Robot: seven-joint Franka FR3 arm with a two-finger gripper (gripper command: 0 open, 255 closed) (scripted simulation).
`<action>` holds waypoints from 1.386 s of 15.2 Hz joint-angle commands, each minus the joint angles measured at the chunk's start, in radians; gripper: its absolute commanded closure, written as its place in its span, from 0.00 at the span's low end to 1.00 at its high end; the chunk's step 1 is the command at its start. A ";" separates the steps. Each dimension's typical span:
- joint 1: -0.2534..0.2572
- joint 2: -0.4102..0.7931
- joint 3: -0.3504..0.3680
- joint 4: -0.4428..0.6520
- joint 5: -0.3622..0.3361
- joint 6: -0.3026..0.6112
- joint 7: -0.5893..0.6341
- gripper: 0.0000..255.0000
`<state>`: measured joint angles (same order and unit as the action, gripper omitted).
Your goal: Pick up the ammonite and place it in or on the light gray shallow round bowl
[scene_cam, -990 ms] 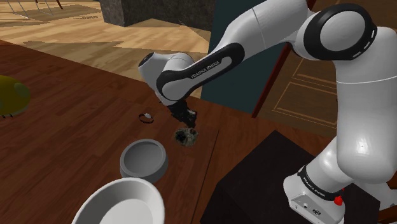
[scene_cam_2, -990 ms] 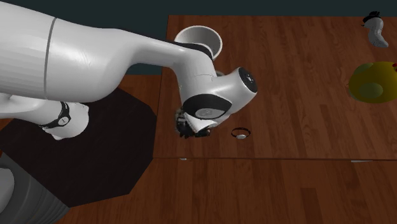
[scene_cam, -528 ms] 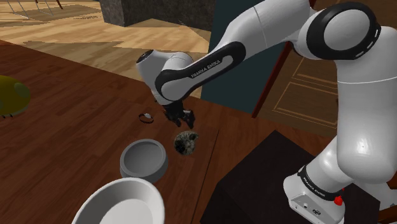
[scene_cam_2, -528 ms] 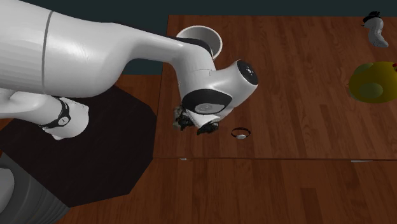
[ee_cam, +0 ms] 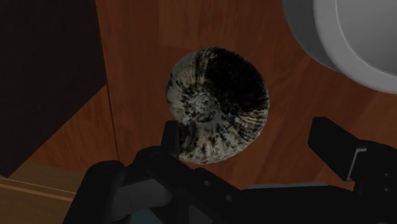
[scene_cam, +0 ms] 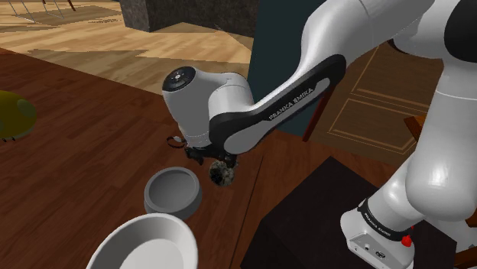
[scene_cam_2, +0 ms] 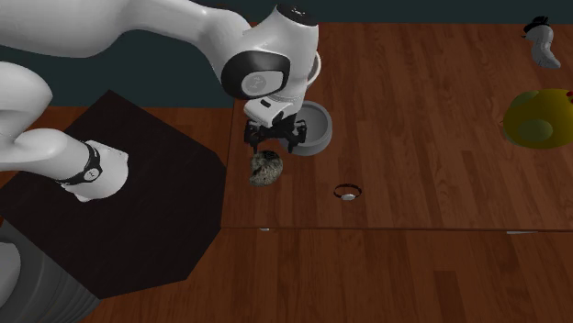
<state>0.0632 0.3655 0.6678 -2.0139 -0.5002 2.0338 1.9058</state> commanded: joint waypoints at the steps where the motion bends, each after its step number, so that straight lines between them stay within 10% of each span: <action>1: 0.002 -0.026 0.012 -0.047 -0.017 0.052 0.001 0.00; 16: 0.006 0.022 -0.019 -0.078 -0.072 0.117 0.035 0.00; 17: 0.006 0.022 -0.019 -0.078 -0.072 0.117 0.035 1.00; 21: 0.006 0.022 -0.019 -0.080 -0.072 0.118 0.035 1.00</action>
<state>0.0690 0.3838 0.6505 -2.0922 -0.5717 2.1492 1.9406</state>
